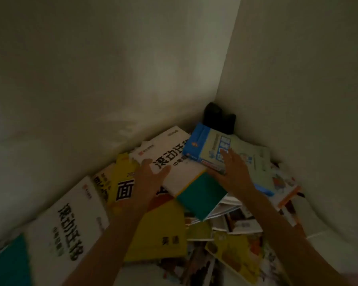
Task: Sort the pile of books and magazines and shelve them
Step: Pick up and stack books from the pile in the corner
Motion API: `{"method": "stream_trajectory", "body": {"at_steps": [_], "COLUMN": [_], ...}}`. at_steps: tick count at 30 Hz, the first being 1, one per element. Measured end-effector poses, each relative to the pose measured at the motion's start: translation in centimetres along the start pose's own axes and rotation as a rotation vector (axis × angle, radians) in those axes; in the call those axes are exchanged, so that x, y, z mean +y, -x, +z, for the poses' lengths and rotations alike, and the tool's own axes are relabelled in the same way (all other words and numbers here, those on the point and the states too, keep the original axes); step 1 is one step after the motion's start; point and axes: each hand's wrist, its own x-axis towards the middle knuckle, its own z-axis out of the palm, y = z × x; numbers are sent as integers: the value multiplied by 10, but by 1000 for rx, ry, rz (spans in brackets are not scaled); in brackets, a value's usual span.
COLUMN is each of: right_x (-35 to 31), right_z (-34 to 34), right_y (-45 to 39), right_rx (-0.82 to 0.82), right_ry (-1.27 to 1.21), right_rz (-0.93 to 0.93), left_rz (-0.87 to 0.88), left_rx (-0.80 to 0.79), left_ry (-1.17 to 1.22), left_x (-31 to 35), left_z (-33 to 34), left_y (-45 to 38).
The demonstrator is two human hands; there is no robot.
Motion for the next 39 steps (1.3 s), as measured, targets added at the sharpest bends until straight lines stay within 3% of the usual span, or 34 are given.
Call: {"method": "stream_trajectory", "body": {"at_steps": [5, 8, 10, 13, 15, 17, 21, 25, 28, 31, 34, 39], "right_x": [33, 31, 33, 18, -8, -39, -112, -156, -117, -55, -45, -62], "right_z": [4, -1, -6, -23, -35, -34, 2, 15, 4, -7, -10, 1], "right_y": [-25, -33, -41, -47, -45, -29, 12, 27, 1, -14, -2, 21], "right_rx": [-168, -26, 89, 159, 95, 137, 208, -1, -98, 38, -127, -173], "right_ry": [205, 451, 507, 453, 512, 540, 379, 255, -30, -64, -290, -480], "right_rz": [-28, -292, -370, -456, -532, -576, -450, -319, -202, 74, 323, 362], "left_rz": [-103, -148, -182, -164, -97, -103, -168, -298, -238, -223, -225, -193], "left_rx": [263, 297, 306, 258, 139, 51, -22, -124, -96, -91, -191, -212], "left_ry": [62, 208, 354, 460, 501, 495, 555, 772, 644, 555, 533, 383], "left_x": [7, 0, -7, -5, 7, 18, 19, 15, 2, -10, -10, -27], "left_z": [27, 29, 30, 24, 11, -5, -23, -21, -13, -17, -29, -65], "left_y": [3, -6, -9, -8, -3, -2, 10, 14, 8, -1, -6, -7]}}
